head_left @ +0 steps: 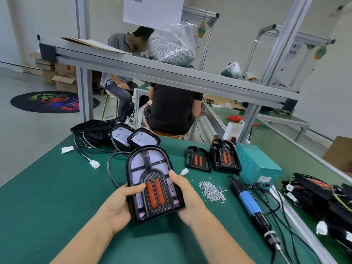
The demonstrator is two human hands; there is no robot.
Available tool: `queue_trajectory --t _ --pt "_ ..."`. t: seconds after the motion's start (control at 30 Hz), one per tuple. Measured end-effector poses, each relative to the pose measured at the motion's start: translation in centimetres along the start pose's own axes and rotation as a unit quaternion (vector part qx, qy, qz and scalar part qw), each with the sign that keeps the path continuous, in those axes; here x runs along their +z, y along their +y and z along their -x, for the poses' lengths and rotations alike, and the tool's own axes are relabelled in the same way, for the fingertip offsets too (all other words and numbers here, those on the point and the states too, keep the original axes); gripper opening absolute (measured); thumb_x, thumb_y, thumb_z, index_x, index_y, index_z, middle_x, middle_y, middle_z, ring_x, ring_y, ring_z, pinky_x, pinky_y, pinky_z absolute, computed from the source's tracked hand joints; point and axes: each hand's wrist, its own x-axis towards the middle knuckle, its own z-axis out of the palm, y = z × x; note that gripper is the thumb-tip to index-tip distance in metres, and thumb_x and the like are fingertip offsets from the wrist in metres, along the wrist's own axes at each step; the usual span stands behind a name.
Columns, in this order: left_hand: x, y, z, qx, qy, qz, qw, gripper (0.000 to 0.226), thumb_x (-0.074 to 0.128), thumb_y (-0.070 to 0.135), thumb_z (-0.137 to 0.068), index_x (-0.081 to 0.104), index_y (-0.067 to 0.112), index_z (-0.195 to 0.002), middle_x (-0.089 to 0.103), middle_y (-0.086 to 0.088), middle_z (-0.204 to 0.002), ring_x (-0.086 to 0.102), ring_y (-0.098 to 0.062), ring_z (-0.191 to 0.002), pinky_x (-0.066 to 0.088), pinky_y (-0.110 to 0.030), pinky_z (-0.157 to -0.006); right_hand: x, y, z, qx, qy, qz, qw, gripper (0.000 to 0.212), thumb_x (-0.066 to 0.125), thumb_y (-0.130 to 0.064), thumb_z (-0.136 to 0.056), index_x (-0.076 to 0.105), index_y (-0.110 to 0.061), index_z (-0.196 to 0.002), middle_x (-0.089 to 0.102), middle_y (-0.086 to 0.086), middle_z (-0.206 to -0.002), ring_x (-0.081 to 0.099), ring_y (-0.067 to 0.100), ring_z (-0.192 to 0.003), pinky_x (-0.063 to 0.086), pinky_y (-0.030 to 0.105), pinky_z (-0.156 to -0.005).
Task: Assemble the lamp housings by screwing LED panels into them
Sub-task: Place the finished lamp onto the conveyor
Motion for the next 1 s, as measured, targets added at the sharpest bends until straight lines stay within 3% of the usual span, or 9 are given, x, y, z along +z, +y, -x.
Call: queue_trajectory --t 0.07,0.13,0.27,0.37,0.47,0.6,0.73,0.83,1.0 --pt "-0.4 0.0 -0.2 -0.004 -0.003 0.012 1.000 0.041 0.061 0.004 -0.069 0.064 -0.003 -0.110 0.071 -0.023 -0.099 0.072 -0.034 -0.077 0.058 -0.044 -0.058 -0.6 -0.2 -0.6 0.015 0.037 -0.037 0.999 0.054 0.071 -0.051 -0.080 0.062 -0.013 -0.116 0.060 0.012 -0.125 0.060 0.030 -0.113 0.050 0.043 -0.093" --pt "-0.9 0.1 -0.4 -0.005 0.003 0.017 1.000 0.043 0.061 0.006 -0.070 0.063 -0.004 -0.112 0.071 -0.023 -0.099 0.072 -0.034 -0.077 0.058 -0.045 -0.058 -1.7 -0.8 -1.5 -0.045 0.118 0.118 0.985 0.032 0.065 -0.037 -0.091 0.059 -0.018 -0.117 0.056 0.003 -0.124 0.057 0.021 -0.108 0.048 0.035 -0.090" --pt "-1.5 0.2 -0.7 0.006 0.018 0.019 1.000 0.045 0.060 0.008 -0.071 0.062 -0.003 -0.114 0.072 -0.021 -0.094 0.072 -0.031 -0.072 0.058 -0.043 -0.055 -3.0 -2.3 -3.6 -0.068 0.136 0.586 0.796 0.040 0.044 -0.005 -0.096 0.057 -0.018 -0.131 0.058 0.008 -0.108 0.055 0.024 -0.091 0.043 0.026 -0.080" --pt "-1.4 0.0 -0.7 0.009 0.022 0.021 0.999 0.045 0.059 0.007 -0.072 0.061 -0.003 -0.116 0.072 -0.022 -0.094 0.072 -0.032 -0.072 0.058 -0.044 -0.055 -2.0 -2.3 -4.3 -0.018 0.165 0.720 0.674 0.027 0.046 -0.040 -0.100 0.056 -0.015 -0.103 0.062 0.012 -0.107 0.057 0.028 -0.096 0.042 0.032 -0.079" --pt "-1.2 -0.1 -0.7 0.017 0.036 0.015 0.999 0.044 0.059 0.005 -0.074 0.060 -0.002 -0.117 0.072 -0.021 -0.092 0.072 -0.031 -0.070 0.059 -0.045 -0.056 -1.2 -1.8 -5.3 -0.026 0.225 0.736 0.638 0.031 0.054 -0.037 -0.097 0.059 -0.011 -0.113 0.065 0.012 -0.115 0.062 0.030 -0.107 0.042 0.031 -0.076" --pt "-1.2 0.1 -0.6 0.016 0.047 0.017 0.999 0.045 0.060 0.005 -0.072 0.060 -0.002 -0.117 0.072 -0.021 -0.091 0.072 -0.031 -0.070 0.058 -0.043 -0.054 0.0 -1.8 -5.7 -0.040 0.241 0.701 0.670 0.023 0.052 -0.008 -0.094 0.057 -0.003 -0.116 0.063 0.014 -0.120 0.061 0.031 -0.112 0.046 0.032 -0.081" --pt "-1.4 0.0 -0.3 0.018 0.044 0.013 0.999 0.049 0.062 0.005 -0.070 0.059 -0.003 -0.118 0.072 -0.022 -0.094 0.072 -0.032 -0.071 0.058 -0.044 -0.055 -0.1 -1.5 -5.0 -0.065 0.240 0.577 0.778 0.020 0.064 -0.015 -0.085 0.049 -0.013 -0.072 0.050 0.005 -0.070 0.049 0.023 -0.068 0.036 0.029 -0.059" --pt "-1.5 0.1 -0.2 0.027 0.033 0.010 0.999 0.049 0.063 0.004 -0.069 0.060 -0.003 -0.118 0.071 -0.023 -0.096 0.072 -0.033 -0.071 0.058 -0.044 -0.056 -0.3 -1.6 -3.4 -0.115 0.180 0.415 0.885 0.015 0.055 -0.008 -0.092 0.063 -0.017 -0.082 0.055 -0.001 -0.069 0.046 0.016 -0.063 0.037 0.025 -0.061" --pt "0.6 -0.1 -0.5 0.027 -0.018 -0.032 0.999 0.043 0.066 0.006 -0.068 0.064 0.002 -0.111 0.070 -0.023 -0.102 0.072 -0.032 -0.074 0.058 -0.043 -0.059 -0.7 -3.3 0.2 -0.090 0.128 0.405 0.901 0.029 0.036 -0.011 -0.100 0.062 0.000 -0.105 0.068 0.014 -0.096 0.049 0.015 -0.078 0.037 0.029 -0.072"
